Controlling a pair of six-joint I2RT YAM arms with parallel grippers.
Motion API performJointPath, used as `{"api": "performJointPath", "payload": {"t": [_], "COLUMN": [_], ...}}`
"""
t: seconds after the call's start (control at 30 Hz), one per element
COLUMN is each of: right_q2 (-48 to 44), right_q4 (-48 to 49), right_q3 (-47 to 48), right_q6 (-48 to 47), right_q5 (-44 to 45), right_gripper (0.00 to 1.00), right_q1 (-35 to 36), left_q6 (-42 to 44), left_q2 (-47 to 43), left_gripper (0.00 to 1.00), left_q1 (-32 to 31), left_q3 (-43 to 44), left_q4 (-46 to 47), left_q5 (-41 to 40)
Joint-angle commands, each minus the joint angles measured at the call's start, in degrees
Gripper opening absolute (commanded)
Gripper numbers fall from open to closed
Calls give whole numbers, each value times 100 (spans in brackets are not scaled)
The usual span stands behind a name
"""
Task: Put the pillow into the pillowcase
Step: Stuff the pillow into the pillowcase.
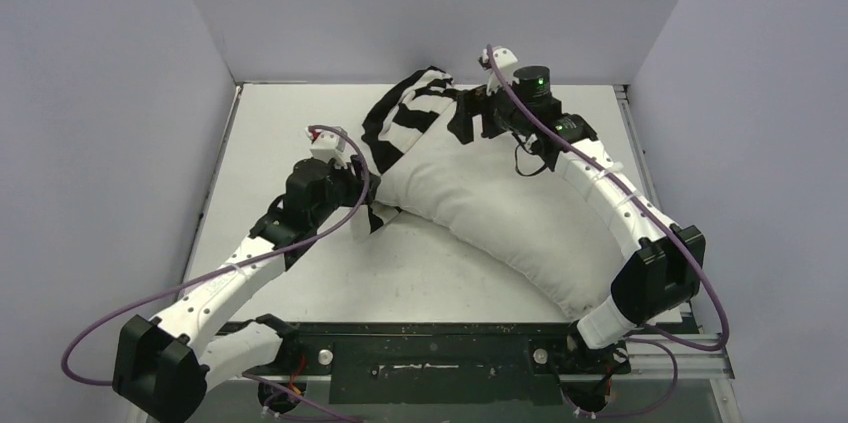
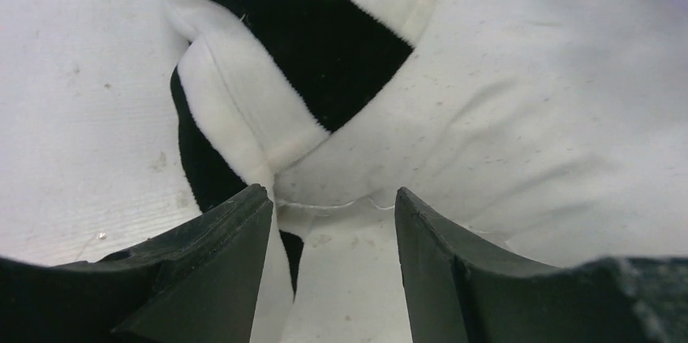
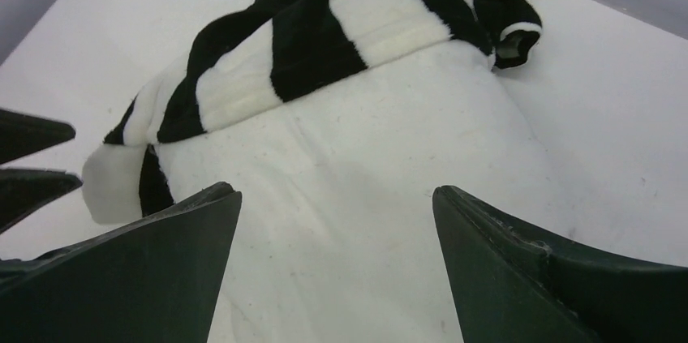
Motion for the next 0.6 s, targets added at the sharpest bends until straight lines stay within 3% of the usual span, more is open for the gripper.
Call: {"api": "performJointPath", "payload": {"t": [0.0, 0.1, 0.2, 0.4, 0.57], "right_q2": [-635, -892, -935, -276, 237], "right_q4": [47, 540, 1102, 1479, 2692], "right_q3": [-476, -978, -1408, -1491, -1871], "right_q6": [-989, -1398, -1651, -2479, -3231], "right_q5": [460, 898, 1124, 2117, 3364], "right_gripper": [93, 100, 100, 100, 100], "right_q1": [762, 1176, 1478, 2507, 3182], "left_q6": [182, -181, -477, -958, -1350], "left_q2": [338, 332, 235, 236, 276], "left_gripper": [55, 56, 58, 61, 56], "left_q1": [63, 178, 377, 818, 931], "left_q3": [193, -56, -456, -1100, -1414], "left_q4": [-387, -327, -144, 389, 966], "left_q5": [-370, -208, -90, 302, 393]}}
